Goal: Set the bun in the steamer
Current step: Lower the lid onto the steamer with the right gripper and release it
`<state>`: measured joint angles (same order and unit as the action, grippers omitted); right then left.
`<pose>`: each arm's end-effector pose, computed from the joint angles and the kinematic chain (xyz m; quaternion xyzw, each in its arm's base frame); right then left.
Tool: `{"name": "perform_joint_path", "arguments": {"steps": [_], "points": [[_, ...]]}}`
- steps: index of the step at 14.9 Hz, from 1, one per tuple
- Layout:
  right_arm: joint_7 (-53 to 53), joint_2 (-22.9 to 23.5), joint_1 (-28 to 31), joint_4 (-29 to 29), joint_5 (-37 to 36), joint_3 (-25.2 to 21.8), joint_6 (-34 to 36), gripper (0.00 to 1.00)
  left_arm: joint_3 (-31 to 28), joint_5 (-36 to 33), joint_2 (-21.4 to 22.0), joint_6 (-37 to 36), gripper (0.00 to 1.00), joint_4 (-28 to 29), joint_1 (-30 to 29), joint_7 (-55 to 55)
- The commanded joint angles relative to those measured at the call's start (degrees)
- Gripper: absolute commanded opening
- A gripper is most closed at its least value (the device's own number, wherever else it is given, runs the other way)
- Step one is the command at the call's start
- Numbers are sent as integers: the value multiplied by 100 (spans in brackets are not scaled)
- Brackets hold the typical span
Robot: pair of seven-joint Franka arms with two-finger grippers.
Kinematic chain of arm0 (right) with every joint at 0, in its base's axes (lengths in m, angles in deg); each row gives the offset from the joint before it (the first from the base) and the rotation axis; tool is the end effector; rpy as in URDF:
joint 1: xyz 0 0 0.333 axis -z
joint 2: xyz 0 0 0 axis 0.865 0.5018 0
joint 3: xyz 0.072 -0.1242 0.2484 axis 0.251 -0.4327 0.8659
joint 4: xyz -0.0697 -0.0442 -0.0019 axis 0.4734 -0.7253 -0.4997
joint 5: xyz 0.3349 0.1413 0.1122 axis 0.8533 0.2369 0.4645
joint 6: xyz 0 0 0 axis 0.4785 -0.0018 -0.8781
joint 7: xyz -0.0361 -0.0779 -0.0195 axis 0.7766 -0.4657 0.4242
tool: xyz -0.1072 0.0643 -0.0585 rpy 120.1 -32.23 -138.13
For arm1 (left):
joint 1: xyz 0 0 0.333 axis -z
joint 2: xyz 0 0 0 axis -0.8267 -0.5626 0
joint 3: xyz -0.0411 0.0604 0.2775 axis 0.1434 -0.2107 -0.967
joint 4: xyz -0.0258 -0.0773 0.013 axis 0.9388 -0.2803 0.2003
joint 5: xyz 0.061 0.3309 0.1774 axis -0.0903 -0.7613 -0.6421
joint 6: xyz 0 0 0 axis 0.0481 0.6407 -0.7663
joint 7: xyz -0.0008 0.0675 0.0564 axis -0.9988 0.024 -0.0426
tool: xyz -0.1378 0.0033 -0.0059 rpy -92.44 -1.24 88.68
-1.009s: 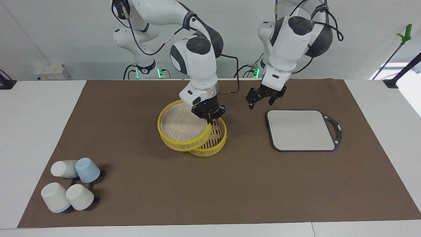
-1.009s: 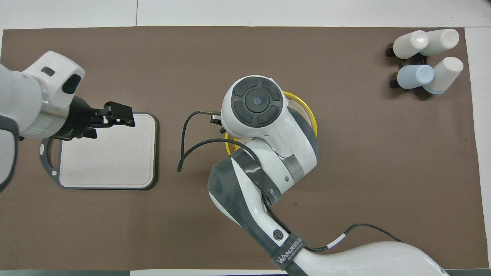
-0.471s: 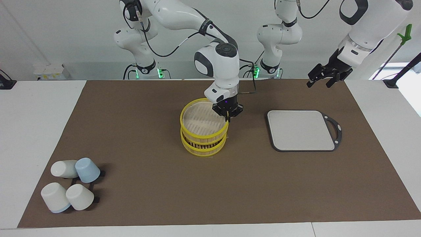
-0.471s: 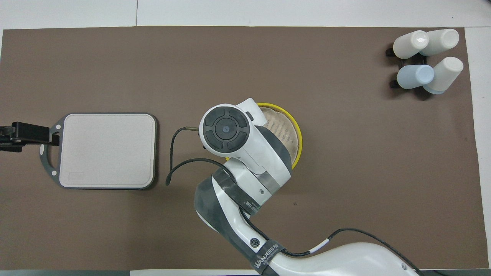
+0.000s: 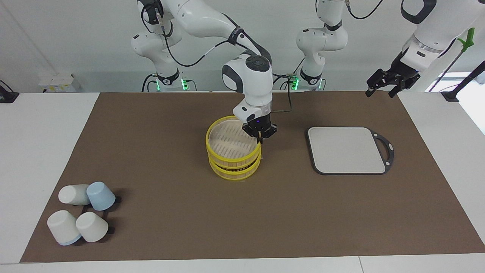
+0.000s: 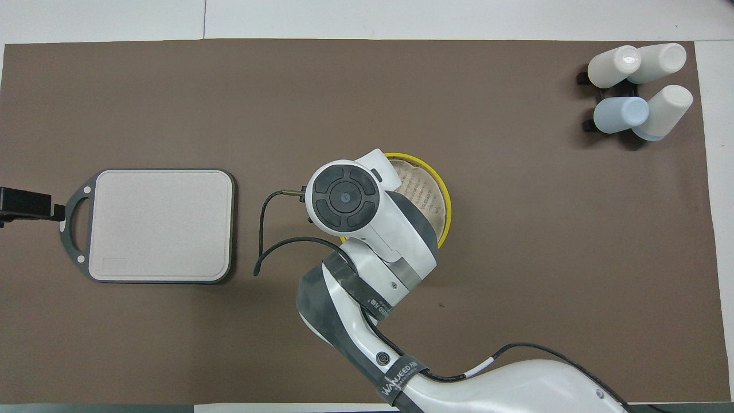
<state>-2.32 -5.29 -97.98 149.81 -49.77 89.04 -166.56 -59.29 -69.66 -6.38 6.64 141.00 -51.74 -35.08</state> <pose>0.5219 0.4291 0.3526 -0.9908 0.1060 -0.0626 0.0565 0.4979 0.0251 0.5520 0.9990 -0.0009 -0.0145 0.0419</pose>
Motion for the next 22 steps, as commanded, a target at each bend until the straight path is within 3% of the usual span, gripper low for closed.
{"name": "perform_joint_path", "arguments": {"steps": [1, 5, 12, 22], "points": [[61, -91, 74, 164, -87, 37, -189, 0, 99, -491, -30, -156, 100, -145, 80, 81], [429, -91, 153, 164, -87, 28, -207, 0, 152, -642, -65, -217, 100, -250, 116, 72], [553, -65, 215, 146, -87, 28, -339, 0, 231, -572, -364, -700, 100, -962, 177, 72], [685, -3, 163, 173, -87, 28, -550, 0, 82, -431, -566, -709, 100, -972, 546, 81]]}}
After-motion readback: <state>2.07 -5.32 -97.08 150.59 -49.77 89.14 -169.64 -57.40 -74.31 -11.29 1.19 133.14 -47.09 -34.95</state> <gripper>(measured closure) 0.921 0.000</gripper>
